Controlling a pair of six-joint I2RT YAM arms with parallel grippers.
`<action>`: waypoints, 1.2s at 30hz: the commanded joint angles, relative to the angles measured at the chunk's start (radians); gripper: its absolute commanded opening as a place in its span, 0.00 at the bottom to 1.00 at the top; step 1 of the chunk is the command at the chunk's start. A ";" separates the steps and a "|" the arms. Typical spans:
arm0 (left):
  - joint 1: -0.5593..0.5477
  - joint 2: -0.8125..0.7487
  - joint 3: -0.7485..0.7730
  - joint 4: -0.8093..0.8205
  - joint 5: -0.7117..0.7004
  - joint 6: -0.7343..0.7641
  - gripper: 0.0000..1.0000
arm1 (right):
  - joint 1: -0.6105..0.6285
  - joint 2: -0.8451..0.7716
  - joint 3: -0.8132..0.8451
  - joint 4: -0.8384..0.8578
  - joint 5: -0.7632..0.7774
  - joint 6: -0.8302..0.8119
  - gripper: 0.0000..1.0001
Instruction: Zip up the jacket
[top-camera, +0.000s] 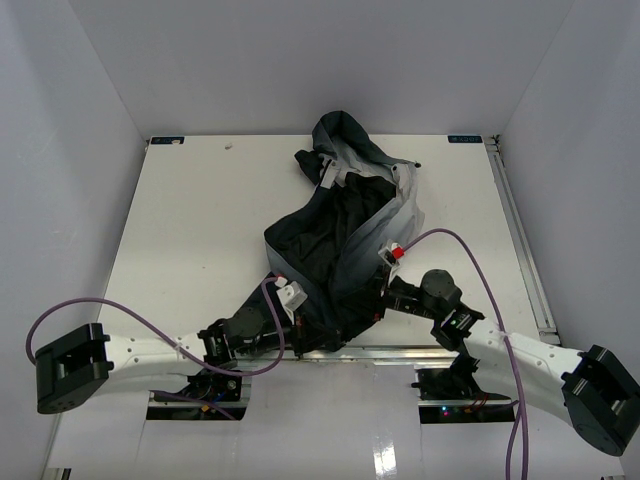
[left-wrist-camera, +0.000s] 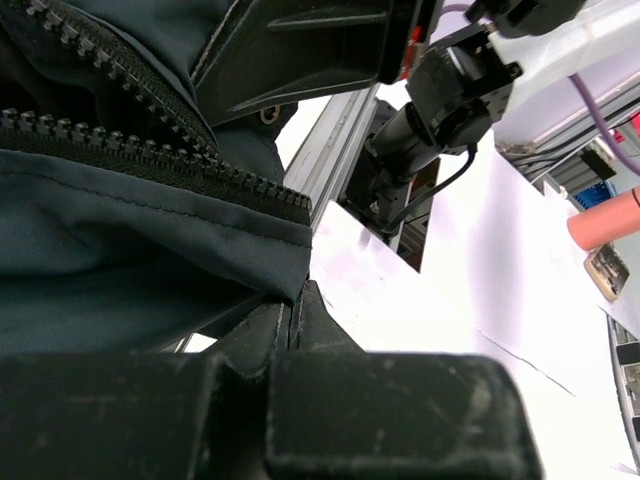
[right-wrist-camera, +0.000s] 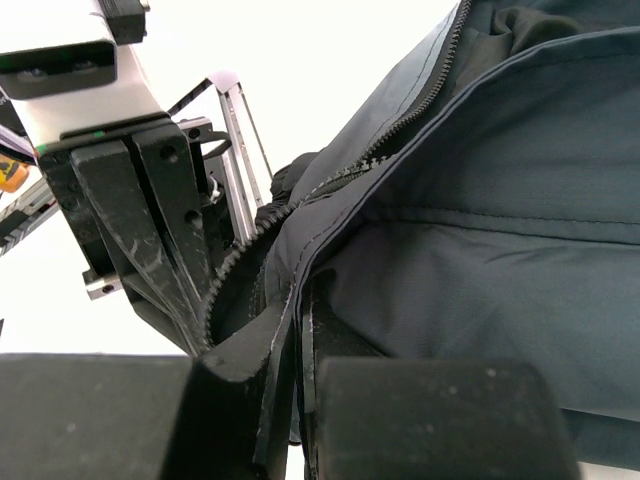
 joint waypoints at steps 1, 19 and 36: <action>-0.008 0.044 0.023 -0.083 0.073 0.013 0.00 | -0.009 -0.030 0.092 0.058 0.066 -0.032 0.08; -0.008 0.072 0.004 -0.097 0.062 0.001 0.00 | -0.036 -0.061 0.112 0.032 0.086 -0.019 0.08; -0.008 -0.036 -0.011 -0.194 -0.082 -0.028 0.00 | -0.055 -0.097 0.088 0.036 0.055 -0.003 0.08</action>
